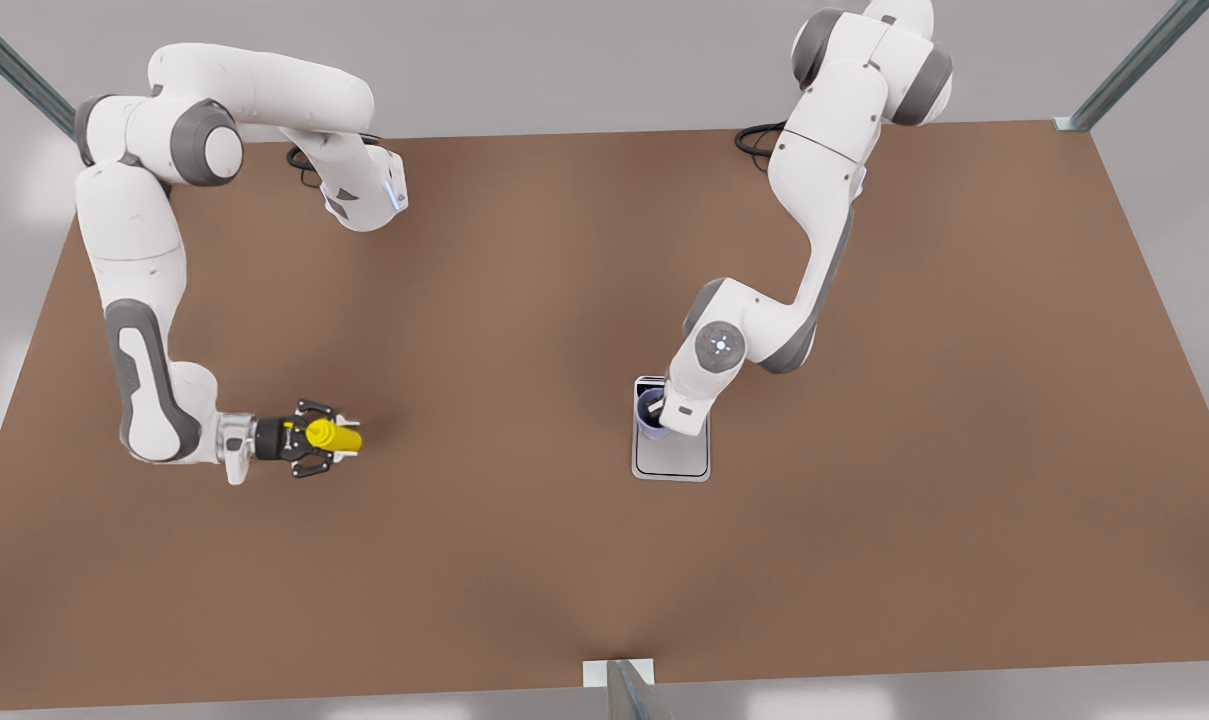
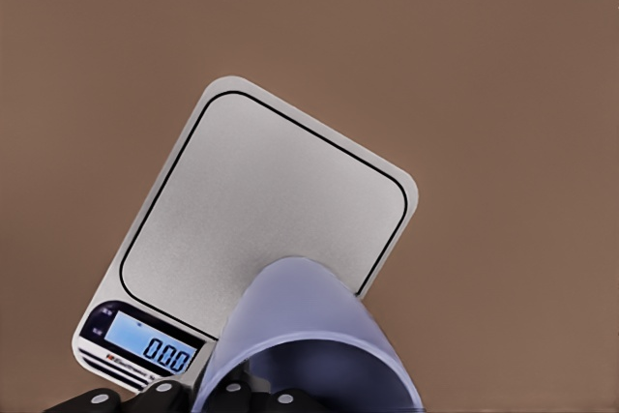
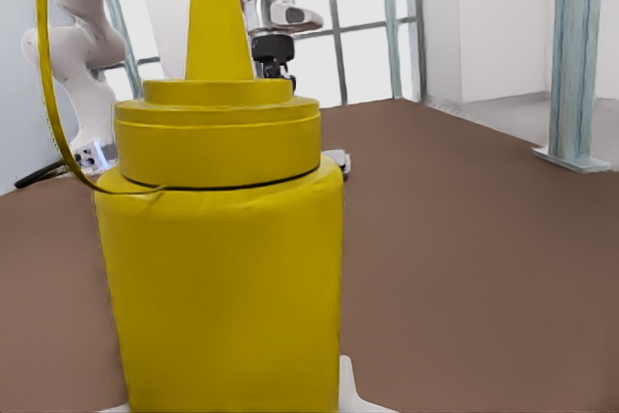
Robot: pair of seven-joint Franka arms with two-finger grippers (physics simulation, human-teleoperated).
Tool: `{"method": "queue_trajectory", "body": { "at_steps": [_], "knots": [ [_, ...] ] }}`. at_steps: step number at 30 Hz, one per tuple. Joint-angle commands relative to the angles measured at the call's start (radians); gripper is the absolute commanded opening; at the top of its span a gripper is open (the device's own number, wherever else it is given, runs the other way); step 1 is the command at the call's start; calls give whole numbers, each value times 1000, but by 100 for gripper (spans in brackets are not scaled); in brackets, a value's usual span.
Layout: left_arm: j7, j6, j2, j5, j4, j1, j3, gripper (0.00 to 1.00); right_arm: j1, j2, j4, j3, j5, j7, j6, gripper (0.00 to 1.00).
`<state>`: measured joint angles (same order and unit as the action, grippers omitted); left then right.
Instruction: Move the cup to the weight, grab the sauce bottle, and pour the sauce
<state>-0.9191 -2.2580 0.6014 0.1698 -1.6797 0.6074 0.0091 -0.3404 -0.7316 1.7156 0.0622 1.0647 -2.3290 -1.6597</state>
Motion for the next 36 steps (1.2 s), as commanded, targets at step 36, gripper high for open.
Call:
{"method": "queue_trajectory", "body": {
  "at_steps": [36],
  "knots": [
    [865, 624, -371, -82, 230, -532, 81, 100, 1098, 11, -406, -1, -1914, 1564, -483, 57]
  ]
}}
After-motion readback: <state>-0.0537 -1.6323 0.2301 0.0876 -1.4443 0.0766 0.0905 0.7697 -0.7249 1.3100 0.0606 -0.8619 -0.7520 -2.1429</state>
